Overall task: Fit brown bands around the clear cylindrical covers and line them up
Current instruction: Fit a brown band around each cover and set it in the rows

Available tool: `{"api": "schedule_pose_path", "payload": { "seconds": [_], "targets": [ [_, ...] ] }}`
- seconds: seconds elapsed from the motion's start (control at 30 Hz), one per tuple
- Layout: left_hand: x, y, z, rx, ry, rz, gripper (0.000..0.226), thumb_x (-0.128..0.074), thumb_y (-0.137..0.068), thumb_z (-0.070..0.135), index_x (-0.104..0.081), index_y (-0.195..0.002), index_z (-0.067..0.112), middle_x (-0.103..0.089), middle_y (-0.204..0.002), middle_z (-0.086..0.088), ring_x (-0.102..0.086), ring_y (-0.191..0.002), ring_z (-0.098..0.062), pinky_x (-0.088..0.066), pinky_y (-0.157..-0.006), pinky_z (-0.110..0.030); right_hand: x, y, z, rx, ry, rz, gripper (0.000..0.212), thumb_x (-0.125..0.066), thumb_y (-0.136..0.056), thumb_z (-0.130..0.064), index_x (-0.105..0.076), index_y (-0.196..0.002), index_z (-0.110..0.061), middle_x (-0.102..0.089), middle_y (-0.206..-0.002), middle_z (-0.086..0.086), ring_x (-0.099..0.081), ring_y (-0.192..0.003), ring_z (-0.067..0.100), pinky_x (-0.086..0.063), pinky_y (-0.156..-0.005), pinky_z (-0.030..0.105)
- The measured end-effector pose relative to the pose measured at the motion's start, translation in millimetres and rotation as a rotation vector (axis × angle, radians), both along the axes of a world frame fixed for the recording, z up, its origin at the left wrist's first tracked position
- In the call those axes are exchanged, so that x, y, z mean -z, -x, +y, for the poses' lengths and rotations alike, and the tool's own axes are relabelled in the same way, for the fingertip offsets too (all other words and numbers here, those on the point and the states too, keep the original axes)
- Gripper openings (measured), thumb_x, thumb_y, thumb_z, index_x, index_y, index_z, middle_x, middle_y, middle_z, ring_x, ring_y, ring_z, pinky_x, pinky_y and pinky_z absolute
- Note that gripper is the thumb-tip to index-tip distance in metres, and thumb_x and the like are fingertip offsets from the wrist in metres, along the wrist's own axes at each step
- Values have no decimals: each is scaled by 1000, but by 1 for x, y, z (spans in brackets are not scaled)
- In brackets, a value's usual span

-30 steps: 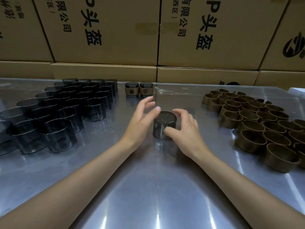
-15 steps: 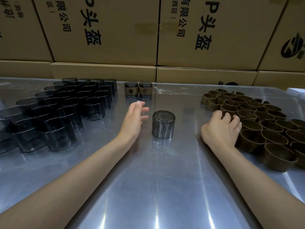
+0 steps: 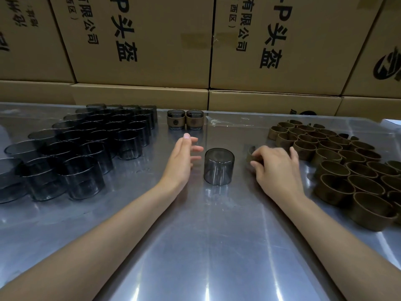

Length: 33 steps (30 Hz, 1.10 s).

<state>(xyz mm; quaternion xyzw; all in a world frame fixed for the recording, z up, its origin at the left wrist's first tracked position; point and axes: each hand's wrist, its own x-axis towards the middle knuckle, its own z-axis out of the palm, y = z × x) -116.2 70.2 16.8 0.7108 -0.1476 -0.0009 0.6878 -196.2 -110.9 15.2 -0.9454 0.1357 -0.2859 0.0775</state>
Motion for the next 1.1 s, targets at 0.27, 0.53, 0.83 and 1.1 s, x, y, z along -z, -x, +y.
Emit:
{"api": "schedule_pose_path", "payload": {
  "seconds": [0.27,0.53,0.83,1.1],
  "targets": [
    [1,3,-1,30,7,-115,33,-32,-104,37,-58,-111,19,-64,-103,4,-60,-97,-11,-42,-85,-25,-1,0,25,-297,180,-487,16,-51,-88,-12,-64,-94,-7,-52,-113,8,-34,-114,25,-38,-101,50],
    [-1,17,0,137,-45,-408,47,-33,-95,43,-58,-128,22,-63,-123,2,-56,-117,-6,-41,-102,-23,1,3,39,-478,243,-372,16,-47,-91,-14,-61,-95,-8,-46,-124,7,-36,-116,25,-37,-97,38],
    [3,15,-1,153,-153,-401,21,-35,-101,42,-49,-90,30,-58,-83,5,-55,-75,-2,-42,-67,-19,3,5,40,-532,-58,-192,27,-35,-91,-43,-45,-101,-20,-25,-145,0,-30,-130,15,-39,-73,21],
    [6,8,-3,202,-208,-295,13,-41,-101,42,-47,-92,33,-57,-91,17,-56,-89,8,-42,-75,-12,7,0,35,-511,-282,-14,29,-29,-89,-64,-24,-100,-38,-52,-78,-13,-55,-69,8,-35,-59,30]
  ]
}}
